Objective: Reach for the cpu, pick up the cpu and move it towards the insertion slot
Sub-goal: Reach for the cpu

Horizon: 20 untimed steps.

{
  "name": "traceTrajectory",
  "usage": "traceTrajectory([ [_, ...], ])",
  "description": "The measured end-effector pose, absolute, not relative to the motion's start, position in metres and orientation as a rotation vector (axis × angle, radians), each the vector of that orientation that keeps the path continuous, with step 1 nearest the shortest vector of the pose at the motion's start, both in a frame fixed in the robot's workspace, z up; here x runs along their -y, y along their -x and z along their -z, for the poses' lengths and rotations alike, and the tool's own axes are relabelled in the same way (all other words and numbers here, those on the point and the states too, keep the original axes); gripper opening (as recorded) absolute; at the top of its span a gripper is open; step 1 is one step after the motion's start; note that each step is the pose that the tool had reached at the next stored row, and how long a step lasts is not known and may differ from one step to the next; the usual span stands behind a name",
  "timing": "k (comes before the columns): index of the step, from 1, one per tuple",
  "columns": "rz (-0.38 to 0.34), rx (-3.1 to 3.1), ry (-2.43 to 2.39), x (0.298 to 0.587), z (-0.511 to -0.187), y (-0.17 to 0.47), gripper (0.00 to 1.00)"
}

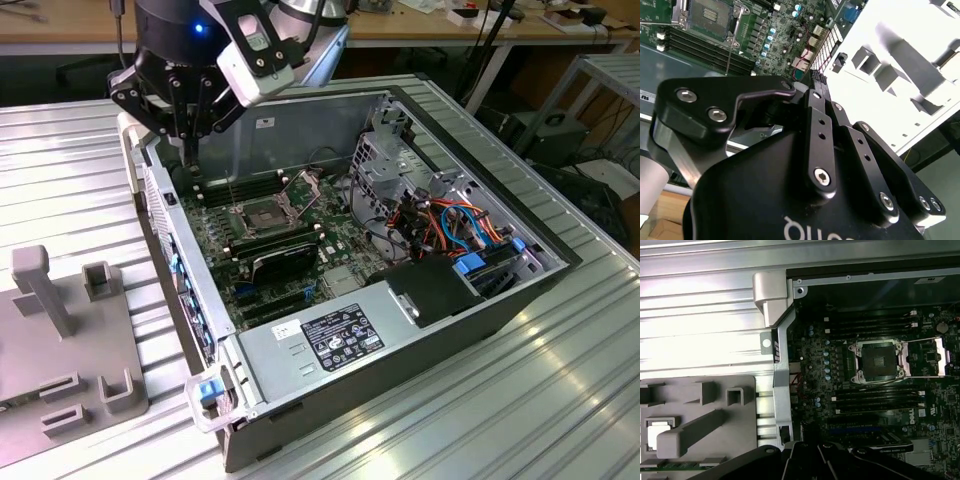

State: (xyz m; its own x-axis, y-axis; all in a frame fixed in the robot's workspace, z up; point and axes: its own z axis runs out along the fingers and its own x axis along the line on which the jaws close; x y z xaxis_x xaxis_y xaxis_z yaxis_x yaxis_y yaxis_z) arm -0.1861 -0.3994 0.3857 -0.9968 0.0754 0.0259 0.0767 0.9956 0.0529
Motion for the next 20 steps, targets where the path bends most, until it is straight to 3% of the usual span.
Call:
traceTrajectory([
  [20,0.084,3.112,0.119,0.3994,-0.3839,0.1956,0.11],
])
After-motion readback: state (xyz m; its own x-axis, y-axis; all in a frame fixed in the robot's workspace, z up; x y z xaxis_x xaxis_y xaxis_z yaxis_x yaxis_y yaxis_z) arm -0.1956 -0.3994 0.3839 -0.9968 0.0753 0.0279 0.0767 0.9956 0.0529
